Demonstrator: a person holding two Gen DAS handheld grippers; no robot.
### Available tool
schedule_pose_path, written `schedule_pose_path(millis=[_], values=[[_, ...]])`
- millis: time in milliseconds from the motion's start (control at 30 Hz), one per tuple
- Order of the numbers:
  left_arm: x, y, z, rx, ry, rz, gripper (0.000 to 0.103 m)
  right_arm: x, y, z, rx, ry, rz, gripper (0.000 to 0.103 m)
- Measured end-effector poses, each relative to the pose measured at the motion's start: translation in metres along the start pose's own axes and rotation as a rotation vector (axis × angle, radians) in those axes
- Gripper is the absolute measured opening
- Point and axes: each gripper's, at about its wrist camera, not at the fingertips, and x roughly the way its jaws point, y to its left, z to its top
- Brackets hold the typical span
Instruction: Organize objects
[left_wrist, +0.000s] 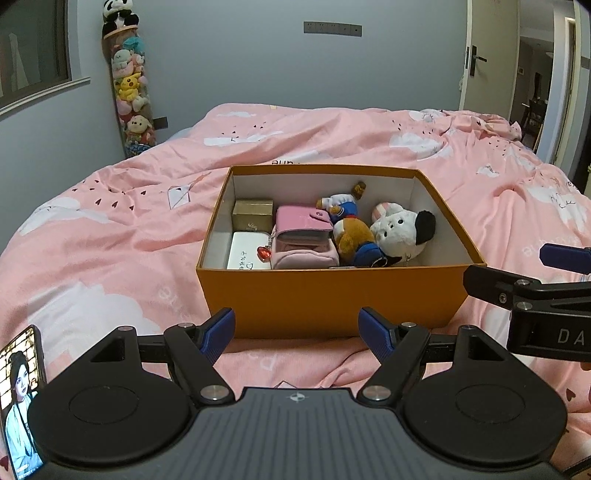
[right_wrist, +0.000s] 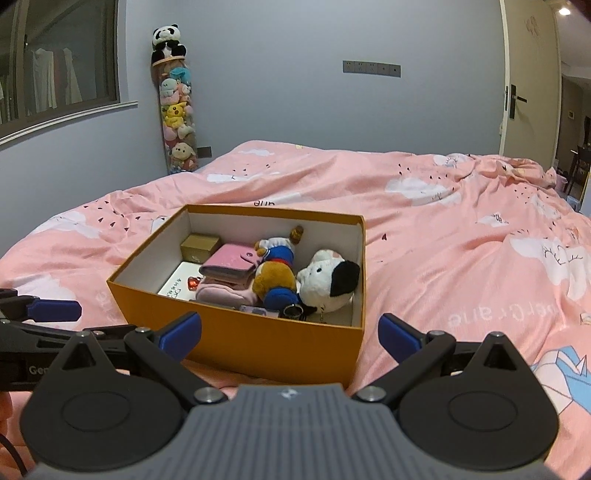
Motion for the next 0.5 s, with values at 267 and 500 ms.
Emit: schedule_pose_path(millis=[267,500], values=[[-0.0005,0.0001,-0.0015,0.006,-0.001,0.001,0.089,0.0009,0.0006,-0.0017,-0.002,0.010,0.002,0.101],[-0.0007,0.0001,-0.0020,0.003,-0.002,0.002,0.089,0.0019,0.0015,-0.0032,-0.004,0.015,0.001,0.101]])
